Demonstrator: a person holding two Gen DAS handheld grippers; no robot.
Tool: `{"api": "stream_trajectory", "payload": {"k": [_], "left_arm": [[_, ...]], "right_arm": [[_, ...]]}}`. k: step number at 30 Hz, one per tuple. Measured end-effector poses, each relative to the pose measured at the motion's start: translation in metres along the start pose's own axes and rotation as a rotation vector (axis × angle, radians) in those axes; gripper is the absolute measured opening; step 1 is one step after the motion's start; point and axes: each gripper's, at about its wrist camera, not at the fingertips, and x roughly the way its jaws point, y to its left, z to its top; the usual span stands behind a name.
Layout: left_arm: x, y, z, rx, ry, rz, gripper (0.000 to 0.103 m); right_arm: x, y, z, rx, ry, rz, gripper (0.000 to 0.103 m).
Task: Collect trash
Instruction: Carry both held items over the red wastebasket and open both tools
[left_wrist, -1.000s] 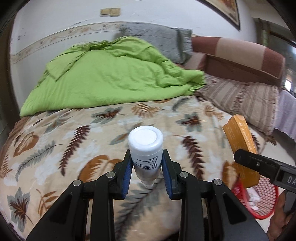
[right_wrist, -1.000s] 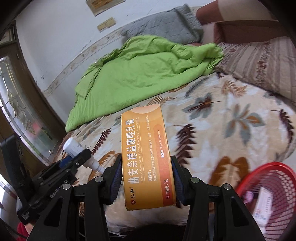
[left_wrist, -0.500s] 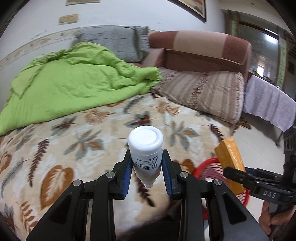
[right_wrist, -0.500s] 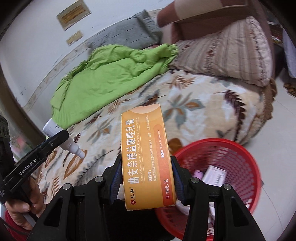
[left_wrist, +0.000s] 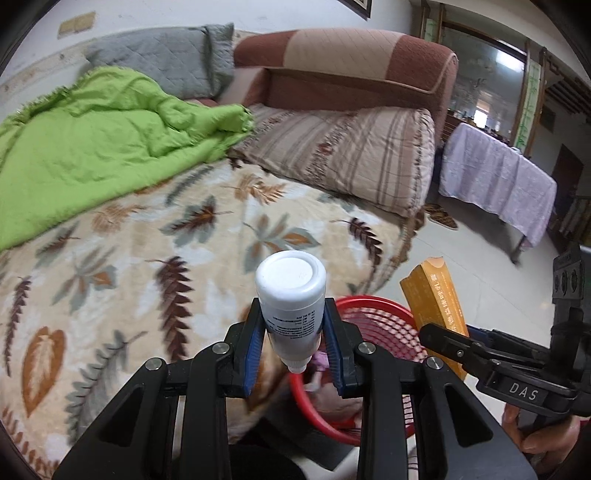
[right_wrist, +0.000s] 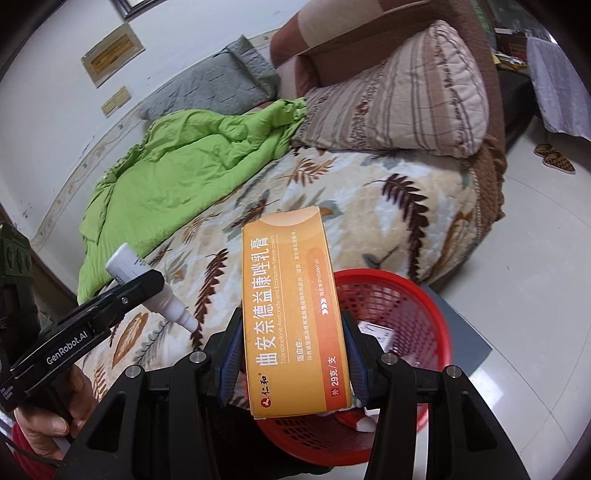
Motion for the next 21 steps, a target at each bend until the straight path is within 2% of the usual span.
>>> {"api": "stream_trajectory", "payload": {"k": [4, 8, 18, 20, 21], "left_arm": [[0.017, -0.016, -0.002, 0.005, 0.048, -0.084, 0.029], [0.033, -0.027, -0.007, 0.019, 0.093, -0.134, 0.029], [0.057, -0.042, -0.012, 0.035, 0.150, -0.183, 0.029], [0.057, -0.042, -0.012, 0.032, 0.138, -0.179, 0.034], [0.057, -0.042, -0.012, 0.031, 0.136, -0.182, 0.040]], "right_arm": [[-0.003, -0.014, -0.001, 0.030, 0.001, -0.019, 0.053], [-0.001, -0.027, -0.004, 0.069, 0.010, -0.029, 0.053], [0.011, -0.038, -0.006, 0.103, 0.037, -0.056, 0.055], [0.014, -0.041, -0.006, 0.113, 0.048, -0.074, 0.058], [0.015, -0.042, -0.007, 0.122, 0.054, -0.078, 0.061]]}}
